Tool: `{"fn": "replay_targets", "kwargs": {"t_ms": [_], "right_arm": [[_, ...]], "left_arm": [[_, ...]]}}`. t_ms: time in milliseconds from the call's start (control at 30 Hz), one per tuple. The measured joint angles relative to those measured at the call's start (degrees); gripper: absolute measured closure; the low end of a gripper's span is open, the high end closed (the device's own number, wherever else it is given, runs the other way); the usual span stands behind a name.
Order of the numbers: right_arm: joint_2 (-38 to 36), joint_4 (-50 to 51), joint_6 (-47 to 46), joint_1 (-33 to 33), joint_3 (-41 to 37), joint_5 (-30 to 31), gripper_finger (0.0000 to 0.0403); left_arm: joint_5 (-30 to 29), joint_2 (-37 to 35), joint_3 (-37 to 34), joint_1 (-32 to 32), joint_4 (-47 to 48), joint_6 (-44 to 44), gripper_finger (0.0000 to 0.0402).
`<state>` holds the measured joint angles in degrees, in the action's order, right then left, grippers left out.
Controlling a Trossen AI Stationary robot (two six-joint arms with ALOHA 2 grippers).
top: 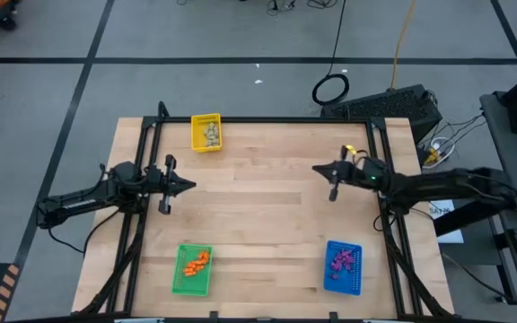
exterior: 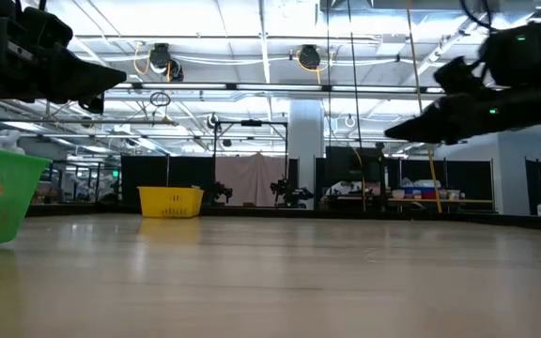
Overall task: Sort Halloween decoration
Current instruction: Return to Home Position
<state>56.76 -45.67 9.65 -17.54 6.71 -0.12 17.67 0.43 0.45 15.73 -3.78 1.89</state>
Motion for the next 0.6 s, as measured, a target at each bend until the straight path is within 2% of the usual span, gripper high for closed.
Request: {"fn": "replay_targets", "kwargs": {"t_ms": [167,267,433,600], "right_arm": [[-11.98,2.64,-1.05,-0.02,-5.56,-1.33,0.0403],[-18.56,10.84,-1.35,0.00,-5.50,-3.23,0.0403],[-25.52,15.28,-0.98,-0.01,-5.59,-4.46,0.0403],[-28.37,15.98,-1.20,0.00,-5.61,-4.46,0.0403]], "left_arm": [[0.00,0.02,0.00,0.02,0.03,0.00,0.0393],[0.00,0.02,0.00,0.02,0.03,0.00,0.0393],[0.02,0.04,0.00,0.01,0.03,0.00,0.0393],[0.02,0.04,0.00,0.02,0.08,0.00,0.0393]]}}
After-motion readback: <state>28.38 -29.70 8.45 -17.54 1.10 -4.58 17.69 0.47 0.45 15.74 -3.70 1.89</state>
